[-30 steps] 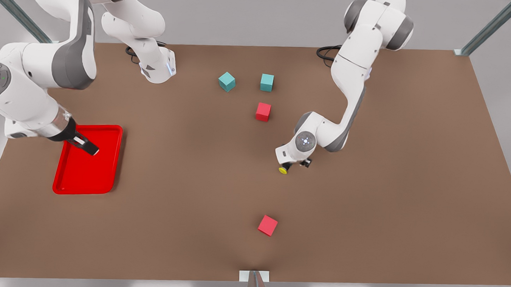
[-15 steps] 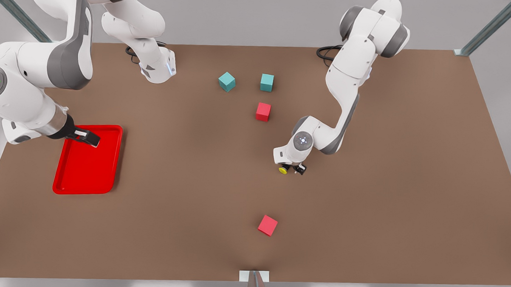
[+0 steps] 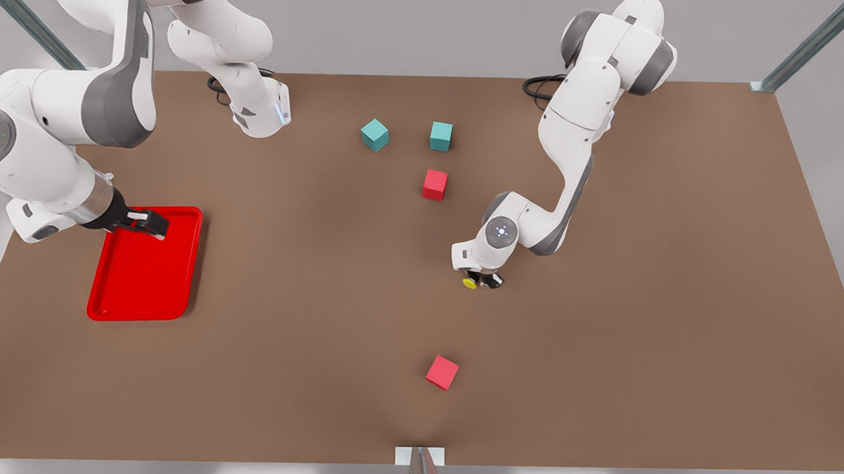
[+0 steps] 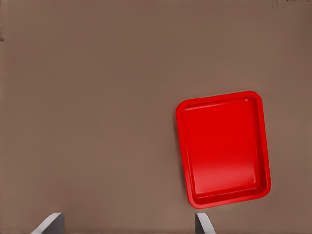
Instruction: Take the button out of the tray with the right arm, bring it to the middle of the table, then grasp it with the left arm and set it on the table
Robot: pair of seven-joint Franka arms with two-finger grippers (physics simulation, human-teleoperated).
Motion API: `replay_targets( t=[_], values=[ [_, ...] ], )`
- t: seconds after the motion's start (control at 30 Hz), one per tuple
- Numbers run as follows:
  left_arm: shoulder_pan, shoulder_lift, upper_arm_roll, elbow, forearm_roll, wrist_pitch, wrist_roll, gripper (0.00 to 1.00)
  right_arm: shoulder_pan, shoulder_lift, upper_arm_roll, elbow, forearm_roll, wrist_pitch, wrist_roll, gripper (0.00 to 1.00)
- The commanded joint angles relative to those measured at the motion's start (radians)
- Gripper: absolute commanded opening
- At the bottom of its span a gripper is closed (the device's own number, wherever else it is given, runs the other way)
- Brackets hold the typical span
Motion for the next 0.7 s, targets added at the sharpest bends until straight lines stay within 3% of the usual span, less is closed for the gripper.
replay_targets(
  t=[0.0,0.07,0.27,0.37,0.43,0.5,0.57,0.67],
  values=[
    [0.001,-0.004,0.000,0.002,0.001,-0.004,0.033,0.60,0.000,-0.001,0.000,0.000,-0.001,-0.001,-0.093,1.00],
    [-0.001,-0.004,0.000,0.002,-0.001,-0.006,0.033,0.50,0.000,-0.001,0.000,0.000,-0.003,-0.001,-0.093,1.00],
    [-0.001,-0.004,0.000,0.022,-0.001,-0.045,0.032,0.50,0.000,-0.001,0.000,0.000,-0.004,-0.001,-0.093,1.00],
    [0.001,-0.004,0.002,0.068,-0.002,-0.134,0.030,0.50,0.000,-0.001,0.000,0.000,-0.004,-0.001,-0.093,1.00],
    [-0.001,-0.004,0.010,0.145,-0.002,-0.298,-0.002,0.50,0.002,-0.001,0.000,0.000,-0.004,-0.001,-0.093,1.00],
    [0.002,-0.002,0.013,0.243,0.065,-0.509,-0.153,0.50,0.002,-0.001,0.000,0.000,-0.004,-0.001,-0.093,1.00],
    [-0.002,-0.002,0.010,0.347,0.159,-0.676,-0.566,0.50,0.000,-0.001,0.000,0.000,-0.004,-0.001,-0.093,1.00],
    [-0.005,-0.001,0.005,0.367,0.220,-0.699,-1.046,0.50,0.000,-0.001,0.000,0.000,-0.004,-0.001,-0.093,1.00]
  ],
)
